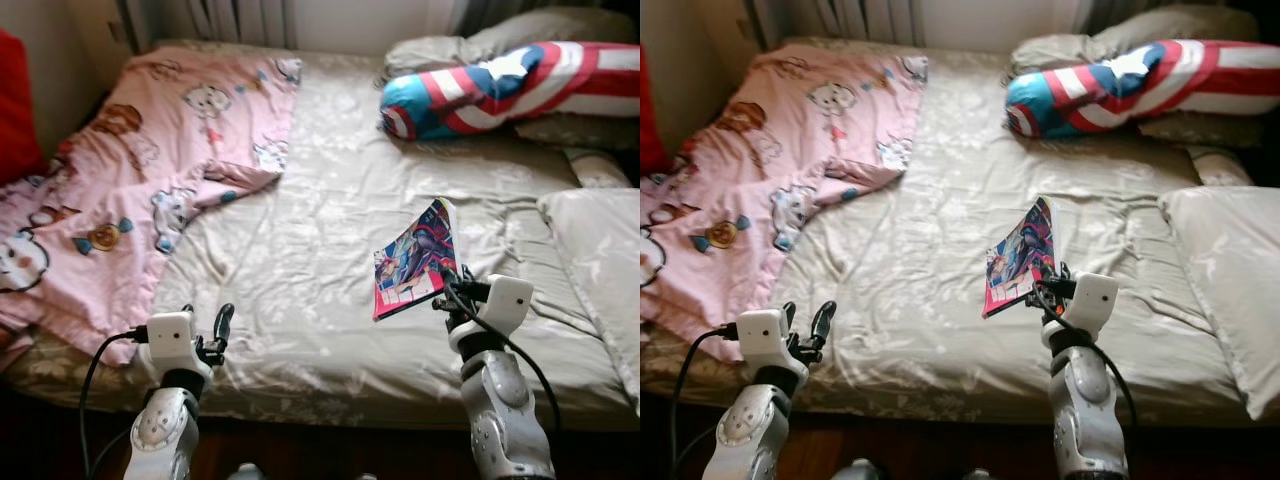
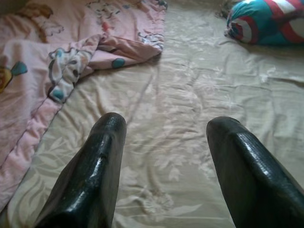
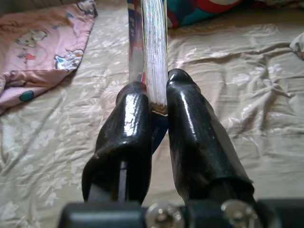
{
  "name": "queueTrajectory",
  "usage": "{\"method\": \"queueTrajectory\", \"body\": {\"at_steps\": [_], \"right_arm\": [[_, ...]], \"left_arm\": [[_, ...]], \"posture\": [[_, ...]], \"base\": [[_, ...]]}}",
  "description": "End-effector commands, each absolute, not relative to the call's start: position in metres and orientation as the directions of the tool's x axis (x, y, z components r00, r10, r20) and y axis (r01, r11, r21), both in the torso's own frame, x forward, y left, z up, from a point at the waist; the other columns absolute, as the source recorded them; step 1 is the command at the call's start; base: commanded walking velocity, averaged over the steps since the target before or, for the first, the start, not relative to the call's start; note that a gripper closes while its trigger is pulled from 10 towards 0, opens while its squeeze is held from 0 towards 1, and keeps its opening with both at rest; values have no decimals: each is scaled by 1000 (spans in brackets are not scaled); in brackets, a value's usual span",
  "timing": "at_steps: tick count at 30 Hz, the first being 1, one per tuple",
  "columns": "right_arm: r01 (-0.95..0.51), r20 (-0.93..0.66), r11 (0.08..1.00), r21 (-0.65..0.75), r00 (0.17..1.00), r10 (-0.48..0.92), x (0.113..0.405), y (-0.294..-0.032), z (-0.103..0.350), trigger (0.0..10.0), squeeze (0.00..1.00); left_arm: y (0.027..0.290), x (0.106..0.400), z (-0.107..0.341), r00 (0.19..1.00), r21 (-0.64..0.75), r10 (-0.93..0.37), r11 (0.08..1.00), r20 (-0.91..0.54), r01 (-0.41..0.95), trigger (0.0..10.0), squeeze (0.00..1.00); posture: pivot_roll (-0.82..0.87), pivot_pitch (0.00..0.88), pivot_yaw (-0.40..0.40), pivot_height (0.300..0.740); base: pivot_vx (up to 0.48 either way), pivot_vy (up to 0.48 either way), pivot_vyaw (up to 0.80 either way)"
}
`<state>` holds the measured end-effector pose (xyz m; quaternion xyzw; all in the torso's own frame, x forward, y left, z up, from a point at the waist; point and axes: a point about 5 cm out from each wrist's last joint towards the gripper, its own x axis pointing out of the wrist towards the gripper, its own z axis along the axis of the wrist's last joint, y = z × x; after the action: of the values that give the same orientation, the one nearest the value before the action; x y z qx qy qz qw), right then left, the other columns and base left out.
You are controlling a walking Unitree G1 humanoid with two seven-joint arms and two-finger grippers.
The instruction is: Clean up the room
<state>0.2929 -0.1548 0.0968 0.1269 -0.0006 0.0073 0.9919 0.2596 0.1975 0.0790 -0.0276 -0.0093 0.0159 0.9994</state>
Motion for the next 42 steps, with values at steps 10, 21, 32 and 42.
{"method": "queueTrajectory", "body": {"at_steps": [10,21,32,42], "right_arm": [[-12,34,969,246,999,4,292,-161,102,10000,0],[-16,36,970,241,999,8,292,-161,102,10000,0],[-19,25,972,236,1000,14,293,-160,101,10000,0],[-23,18,972,234,1000,19,292,-160,99,10000,0]], "left_arm": [[194,257,77,1000,-66,25,998,8,-25,10000,0],[194,258,76,1000,-66,24,998,7,-23,10000,0],[193,258,75,1000,-89,5,996,2,-5,10000,0],[193,258,75,1000,-94,0,996,-2,0,10000,0]], "posture": [[49,204,-73,740],[48,195,-72,740],[47,179,-69,740],[45,171,-66,740]], "base": [[0,-302,0],[0,-301,0],[0,-49,0],[0,0,0]]}}
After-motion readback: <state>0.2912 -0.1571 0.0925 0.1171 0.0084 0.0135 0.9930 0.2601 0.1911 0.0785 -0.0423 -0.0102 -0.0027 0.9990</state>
